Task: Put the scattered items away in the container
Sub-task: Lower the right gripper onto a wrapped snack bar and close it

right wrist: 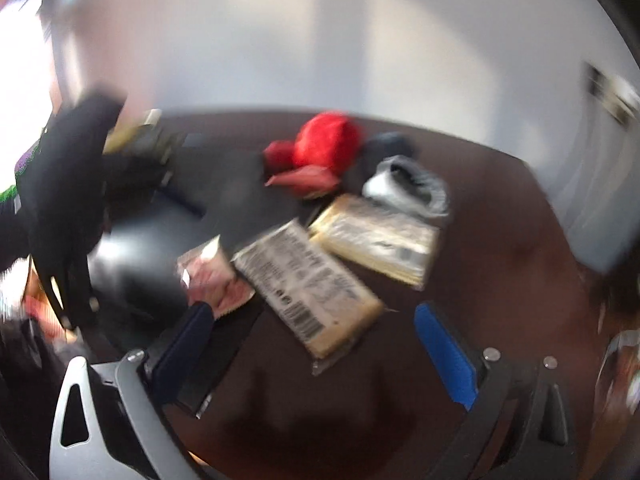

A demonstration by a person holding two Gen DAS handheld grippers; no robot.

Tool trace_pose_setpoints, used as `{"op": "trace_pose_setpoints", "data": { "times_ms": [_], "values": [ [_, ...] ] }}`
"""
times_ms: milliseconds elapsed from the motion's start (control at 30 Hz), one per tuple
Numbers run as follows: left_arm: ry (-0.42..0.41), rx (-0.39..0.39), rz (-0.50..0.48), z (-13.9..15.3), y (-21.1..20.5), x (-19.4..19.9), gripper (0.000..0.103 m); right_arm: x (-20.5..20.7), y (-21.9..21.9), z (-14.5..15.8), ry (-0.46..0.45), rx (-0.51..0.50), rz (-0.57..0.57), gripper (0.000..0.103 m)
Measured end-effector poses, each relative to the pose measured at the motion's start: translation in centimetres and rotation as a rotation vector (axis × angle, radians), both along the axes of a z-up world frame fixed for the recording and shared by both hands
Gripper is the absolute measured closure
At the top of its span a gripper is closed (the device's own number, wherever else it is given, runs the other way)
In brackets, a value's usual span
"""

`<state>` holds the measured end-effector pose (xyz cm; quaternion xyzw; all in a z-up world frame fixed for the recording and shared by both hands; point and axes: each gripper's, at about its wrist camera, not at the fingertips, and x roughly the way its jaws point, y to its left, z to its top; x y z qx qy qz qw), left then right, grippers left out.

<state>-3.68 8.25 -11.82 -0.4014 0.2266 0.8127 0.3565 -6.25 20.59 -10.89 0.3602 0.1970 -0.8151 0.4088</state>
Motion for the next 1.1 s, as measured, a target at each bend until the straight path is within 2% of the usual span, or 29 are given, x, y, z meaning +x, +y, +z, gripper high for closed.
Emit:
{"op": "trace_pose_setpoints", "data": {
  "times_ms": [33, 300, 467, 600, 700, 800, 867, 1100],
  "values": [
    [0.001, 0.003, -0.008, 0.1, 0.2, 0.0, 0.001, -0.4, -0.5, -0.3, -0.008, 0.024, 0.021, 0.012],
    [-0.037, -0.003, -0.033, 0.4, 0.0, -1.2, 0.001, -4.9, -2.7, -1.8, -0.137, 0.076, 0.112, 0.013],
    [-0.078, 0.014, -0.01, 0.1, -1.0, -2.2, 0.001, -5.6, -3.6, -2.5, -0.191, 0.11, 0.157, 0.014],
    [-0.089, 0.009, -0.015, -0.2, -1.2, -2.3, 0.001, -5.5, -4.0, -3.1, -0.193, 0.14, 0.167, 0.013],
    [-0.104, 0.002, -0.036, -0.4, -0.9, -2.4, 0.001, -5.8, -3.6, -3.0, -0.213, 0.118, 0.129, 0.016],
    [-0.122, -0.007, -0.046, -0.6, -0.8, -2.5, 0.001, -6.0, -2.6, -2.8, -0.252, 0.068, 0.096, 0.028],
    [-0.122, -0.014, -0.051, -0.8, -0.6, -2.3, 0.001, -5.9, -1.8, -2.8, -0.257, 0.062, 0.073, 0.031],
    [-0.118, -0.027, -0.051, -1.0, 0.2, -2.1, 0.001, -5.7, 0.8, -2.8, -0.252, 0.038, -0.003, 0.033]
  ]
}}
